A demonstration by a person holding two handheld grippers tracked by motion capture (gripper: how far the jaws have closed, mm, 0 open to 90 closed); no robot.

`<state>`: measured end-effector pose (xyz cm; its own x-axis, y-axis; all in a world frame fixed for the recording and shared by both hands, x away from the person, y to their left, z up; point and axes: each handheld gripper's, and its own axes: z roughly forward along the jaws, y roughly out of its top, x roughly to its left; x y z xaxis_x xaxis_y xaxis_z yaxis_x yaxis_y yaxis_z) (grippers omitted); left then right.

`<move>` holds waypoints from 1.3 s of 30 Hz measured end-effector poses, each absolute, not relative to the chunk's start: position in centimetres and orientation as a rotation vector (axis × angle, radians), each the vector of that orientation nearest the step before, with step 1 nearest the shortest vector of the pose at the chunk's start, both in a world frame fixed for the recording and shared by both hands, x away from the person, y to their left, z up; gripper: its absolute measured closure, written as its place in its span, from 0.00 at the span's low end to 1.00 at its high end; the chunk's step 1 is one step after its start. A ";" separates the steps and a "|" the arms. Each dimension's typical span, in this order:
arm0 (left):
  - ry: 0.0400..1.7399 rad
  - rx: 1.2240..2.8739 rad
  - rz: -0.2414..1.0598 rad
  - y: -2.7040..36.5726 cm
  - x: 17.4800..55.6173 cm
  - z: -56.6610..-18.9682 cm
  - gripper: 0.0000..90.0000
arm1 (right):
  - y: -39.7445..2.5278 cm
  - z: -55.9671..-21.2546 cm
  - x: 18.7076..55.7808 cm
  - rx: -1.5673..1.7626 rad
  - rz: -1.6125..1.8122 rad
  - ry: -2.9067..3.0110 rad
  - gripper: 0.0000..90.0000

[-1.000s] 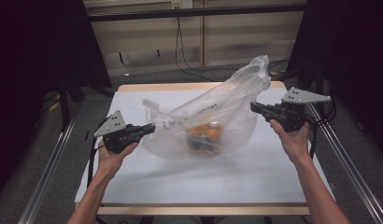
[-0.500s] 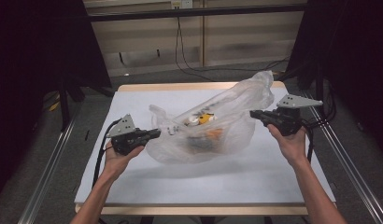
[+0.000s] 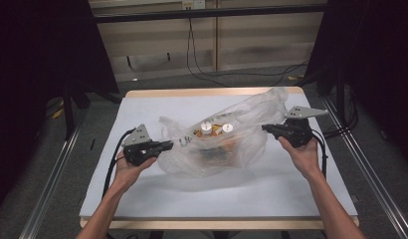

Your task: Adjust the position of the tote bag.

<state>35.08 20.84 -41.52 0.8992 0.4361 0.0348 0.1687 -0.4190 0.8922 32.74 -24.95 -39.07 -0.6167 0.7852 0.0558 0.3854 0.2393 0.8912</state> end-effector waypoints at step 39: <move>0.456 2.196 0.221 20.4 35.2 -45.8 1.00 | -24.4 -44.3 32.9 1.106 1.143 2.322 1.00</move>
<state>35.21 20.39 -45.85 0.9177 0.3973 -0.0009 0.2452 -0.5644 0.7883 32.92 -24.40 -44.30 -0.6464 0.7616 0.0457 0.5009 0.3784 0.7785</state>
